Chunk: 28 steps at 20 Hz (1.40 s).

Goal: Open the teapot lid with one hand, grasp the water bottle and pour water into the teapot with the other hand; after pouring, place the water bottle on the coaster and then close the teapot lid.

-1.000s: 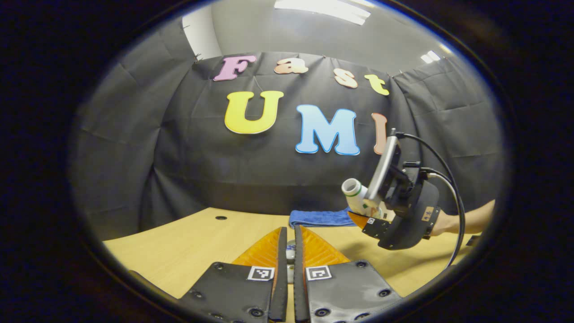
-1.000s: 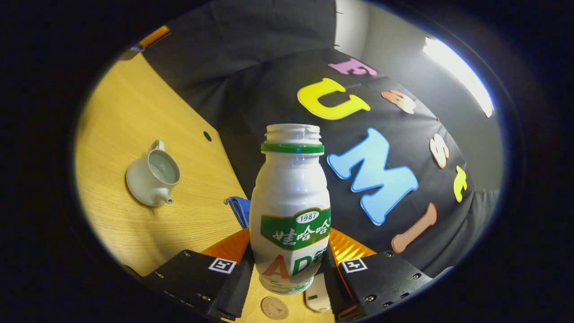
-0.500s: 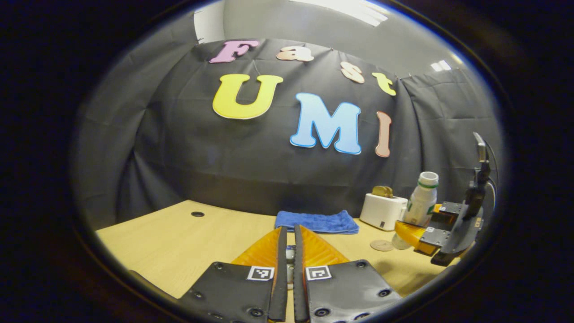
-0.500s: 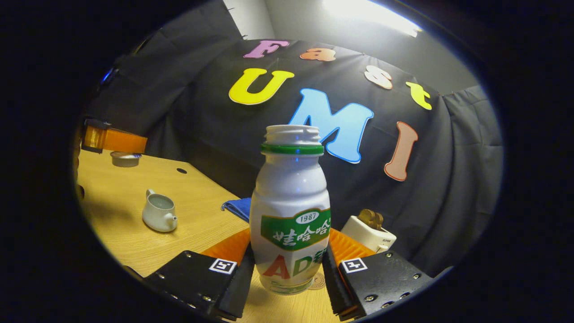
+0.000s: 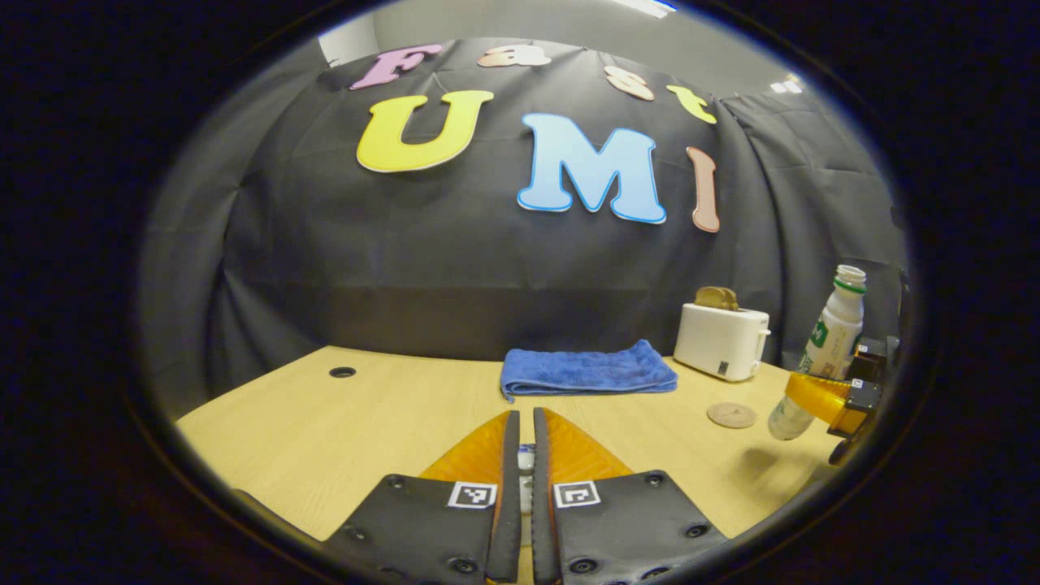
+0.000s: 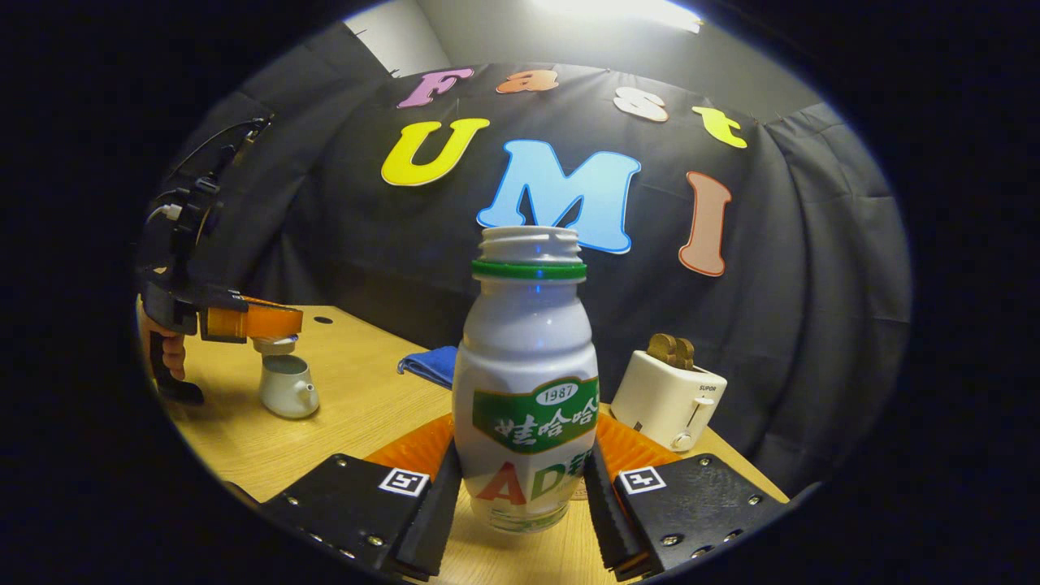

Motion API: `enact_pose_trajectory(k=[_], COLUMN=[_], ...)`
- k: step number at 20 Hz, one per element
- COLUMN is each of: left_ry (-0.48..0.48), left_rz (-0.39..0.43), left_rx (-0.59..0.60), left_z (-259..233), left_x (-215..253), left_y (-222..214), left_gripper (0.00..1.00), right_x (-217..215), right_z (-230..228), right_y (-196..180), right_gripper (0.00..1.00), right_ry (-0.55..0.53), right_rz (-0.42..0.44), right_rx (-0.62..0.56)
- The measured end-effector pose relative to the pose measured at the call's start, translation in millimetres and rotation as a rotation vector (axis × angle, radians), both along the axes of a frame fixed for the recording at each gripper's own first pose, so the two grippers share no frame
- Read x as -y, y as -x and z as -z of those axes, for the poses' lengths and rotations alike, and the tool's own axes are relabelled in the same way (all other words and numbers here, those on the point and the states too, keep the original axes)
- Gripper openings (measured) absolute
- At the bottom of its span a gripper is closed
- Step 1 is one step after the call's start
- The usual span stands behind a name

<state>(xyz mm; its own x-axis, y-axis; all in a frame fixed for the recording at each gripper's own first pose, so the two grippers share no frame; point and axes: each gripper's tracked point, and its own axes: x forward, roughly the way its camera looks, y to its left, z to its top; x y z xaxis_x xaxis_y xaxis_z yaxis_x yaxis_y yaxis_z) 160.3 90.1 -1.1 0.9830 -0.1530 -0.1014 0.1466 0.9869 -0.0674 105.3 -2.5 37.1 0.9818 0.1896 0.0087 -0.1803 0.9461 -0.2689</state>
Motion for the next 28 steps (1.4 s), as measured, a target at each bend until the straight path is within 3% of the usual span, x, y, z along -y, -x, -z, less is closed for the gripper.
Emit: enact_pose_trajectory(k=[3,4,7,8,15,16,19,21,23,24,28], left_ry=[-0.031,-0.034,-0.034,-0.039,-0.040,-0.046,-0.050,-0.055,-0.054,-0.049,-0.004], left_rz=[-0.006,-0.008,-0.010,-0.012,-0.020,-0.023,-0.019,-0.032,-0.036,-0.038,-0.060], left_rx=[-0.011,-0.015,-0.036,-0.045,-0.065,-0.061,-0.060,-0.047,-0.027,-0.015,0.044], left_z=[10,13,21,24,29,30,29,25,18,14,-14], left_x=[3,3,3,3,4,4,5,3,0,-1,-7], left_y=[-4,-6,-10,-11,-13,-13,-12,-12,-10,-7,10], left_gripper=[0.12,0.16,0.12,0.16,0.16,0.12,0.16,0.26,0.63,0.75,0.86], right_x=[2,2,6,6,6,6,3,5,8,9,25], right_z=[6,7,3,1,8,8,6,7,8,8,4], right_y=[-3,-3,-2,-2,-3,-3,-1,-2,-3,-4,-17], right_gripper=[0.70,0.70,0.70,0.70,0.70,0.70,0.70,0.70,0.70,0.70,0.70], right_ry=[-0.015,-0.018,-0.010,-0.013,-0.022,-0.025,-0.030,-0.032,-0.040,-0.047,-0.077], right_rz=[-0.007,-0.010,-0.001,0.000,-0.008,-0.009,-0.019,-0.013,-0.003,0.000,0.031], right_rx=[-0.022,-0.028,-0.014,-0.007,-0.031,-0.032,-0.033,-0.034,-0.036,-0.036,-0.033])
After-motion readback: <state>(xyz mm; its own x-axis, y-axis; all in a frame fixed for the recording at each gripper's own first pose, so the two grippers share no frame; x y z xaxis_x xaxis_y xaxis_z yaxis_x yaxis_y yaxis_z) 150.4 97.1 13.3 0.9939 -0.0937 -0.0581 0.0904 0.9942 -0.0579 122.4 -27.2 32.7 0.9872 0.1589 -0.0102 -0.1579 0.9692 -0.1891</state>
